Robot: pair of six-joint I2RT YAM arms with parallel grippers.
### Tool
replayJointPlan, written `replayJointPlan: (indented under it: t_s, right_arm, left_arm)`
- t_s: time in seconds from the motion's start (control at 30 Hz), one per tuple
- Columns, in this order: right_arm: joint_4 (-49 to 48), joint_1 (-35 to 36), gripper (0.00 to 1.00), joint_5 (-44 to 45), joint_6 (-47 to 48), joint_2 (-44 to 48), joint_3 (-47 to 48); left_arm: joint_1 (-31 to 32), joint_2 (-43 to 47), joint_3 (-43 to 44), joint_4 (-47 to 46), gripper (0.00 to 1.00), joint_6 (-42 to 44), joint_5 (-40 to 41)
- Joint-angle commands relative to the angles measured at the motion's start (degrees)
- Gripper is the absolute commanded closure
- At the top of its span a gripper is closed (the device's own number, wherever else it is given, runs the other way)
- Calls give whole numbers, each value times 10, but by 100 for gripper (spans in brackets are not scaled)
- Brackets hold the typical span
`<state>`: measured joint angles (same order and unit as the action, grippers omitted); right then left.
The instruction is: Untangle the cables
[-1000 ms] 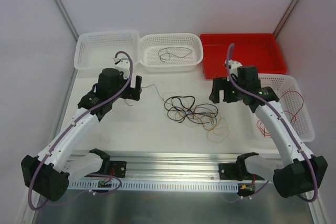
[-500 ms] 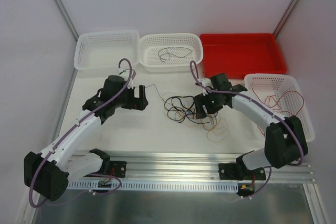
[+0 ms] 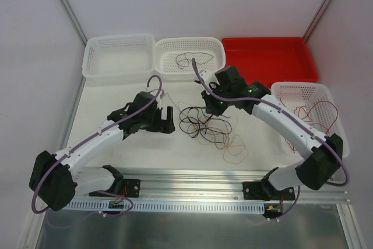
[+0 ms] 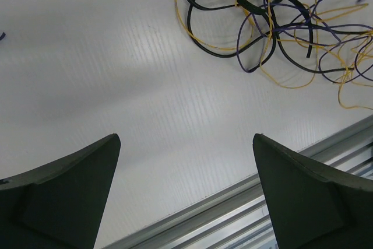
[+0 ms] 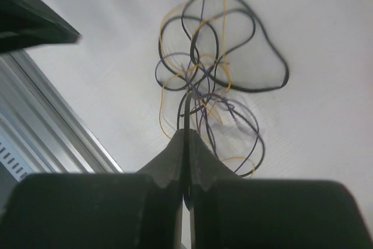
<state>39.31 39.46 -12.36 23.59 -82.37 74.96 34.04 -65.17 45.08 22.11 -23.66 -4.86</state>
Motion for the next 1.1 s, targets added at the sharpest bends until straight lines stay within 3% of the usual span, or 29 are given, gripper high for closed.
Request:
replayJointPlan:
  t_s: [0.0, 0.17, 0.43, 0.63, 0.9, 1.07]
  right_arm:
    - [28, 28, 99, 18, -5, 59, 79]
    - [-32, 40, 99, 18, -46, 119, 124]
    - [-60, 40, 99, 7, -70, 141, 231]
    - [-135, 41, 99, 54, -87, 170, 227]
    - [-158, 41, 99, 90, -89, 160, 296]
    - [-153, 40, 99, 101, -89, 164, 294]
  left_arm:
    - [11, -3, 18, -11, 1, -30, 31]
    - [15, 8, 20, -21, 1, -46, 46]
    - [21, 17, 20, -44, 1, -79, 42]
    - [39, 11, 33, -65, 1, -89, 32]
    - [69, -56, 46, -109, 1, -125, 46]
    - [73, -152, 78, -150, 1, -155, 60]
